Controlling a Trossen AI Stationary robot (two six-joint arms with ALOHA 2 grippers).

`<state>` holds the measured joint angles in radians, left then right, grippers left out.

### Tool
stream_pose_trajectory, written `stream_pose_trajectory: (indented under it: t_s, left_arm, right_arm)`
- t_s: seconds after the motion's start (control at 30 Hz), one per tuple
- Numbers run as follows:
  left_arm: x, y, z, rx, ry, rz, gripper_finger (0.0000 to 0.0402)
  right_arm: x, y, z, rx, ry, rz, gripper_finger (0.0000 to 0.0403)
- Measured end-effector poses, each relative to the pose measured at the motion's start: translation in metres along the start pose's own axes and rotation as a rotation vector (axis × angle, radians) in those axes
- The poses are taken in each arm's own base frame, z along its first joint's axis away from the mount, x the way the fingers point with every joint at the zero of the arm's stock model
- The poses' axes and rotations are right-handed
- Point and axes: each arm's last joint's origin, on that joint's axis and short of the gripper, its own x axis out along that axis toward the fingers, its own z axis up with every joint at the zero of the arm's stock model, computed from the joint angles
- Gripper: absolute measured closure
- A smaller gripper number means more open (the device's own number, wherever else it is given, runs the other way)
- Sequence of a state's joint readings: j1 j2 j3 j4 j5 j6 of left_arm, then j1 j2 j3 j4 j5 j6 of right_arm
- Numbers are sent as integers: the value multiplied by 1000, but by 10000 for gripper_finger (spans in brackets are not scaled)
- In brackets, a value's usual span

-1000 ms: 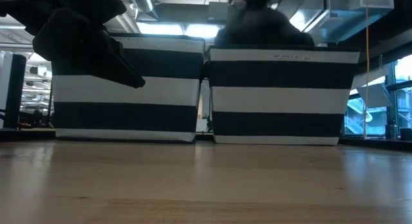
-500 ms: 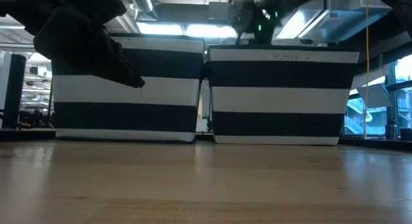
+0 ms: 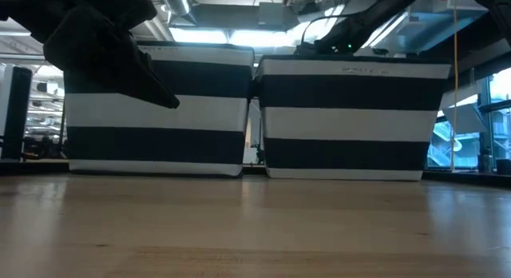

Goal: Sort clothes
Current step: Put the dark gray shorts into the right blue laundry basket

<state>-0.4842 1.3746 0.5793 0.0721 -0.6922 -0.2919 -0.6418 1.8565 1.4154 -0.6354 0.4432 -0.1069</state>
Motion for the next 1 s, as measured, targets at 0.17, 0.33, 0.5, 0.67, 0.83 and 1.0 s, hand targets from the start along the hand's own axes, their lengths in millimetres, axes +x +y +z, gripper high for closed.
stream_pose_trajectory:
  t_s: [0.17, 0.33, 0.5, 0.67, 0.83, 1.0]
  left_arm:
    - [0, 0, 0, -17, 0, 0, 218]
    - [0, 0, 0, -20, 3, 1, 218]
    - [0, 0, 0, -25, 3, 1, 218]
    - [0, 0, 0, -27, 3, 1, 218]
    - [0, 0, 0, -42, 4, 1, 218]
    - [1, 1, 0, -37, 4, 4, 218]
  right_arm:
    - [-7, -4, 2, -23, 49, -13, 272]
    - [-43, -17, 13, -41, 60, 13, 199]
    - [-106, -33, 26, 1, -40, 67, 165]
    - [-150, -41, 29, 11, -135, 85, 158]
    - [-151, -42, 32, 35, -185, 76, 157]
    - [-119, -49, 39, 148, -302, 6, 157]
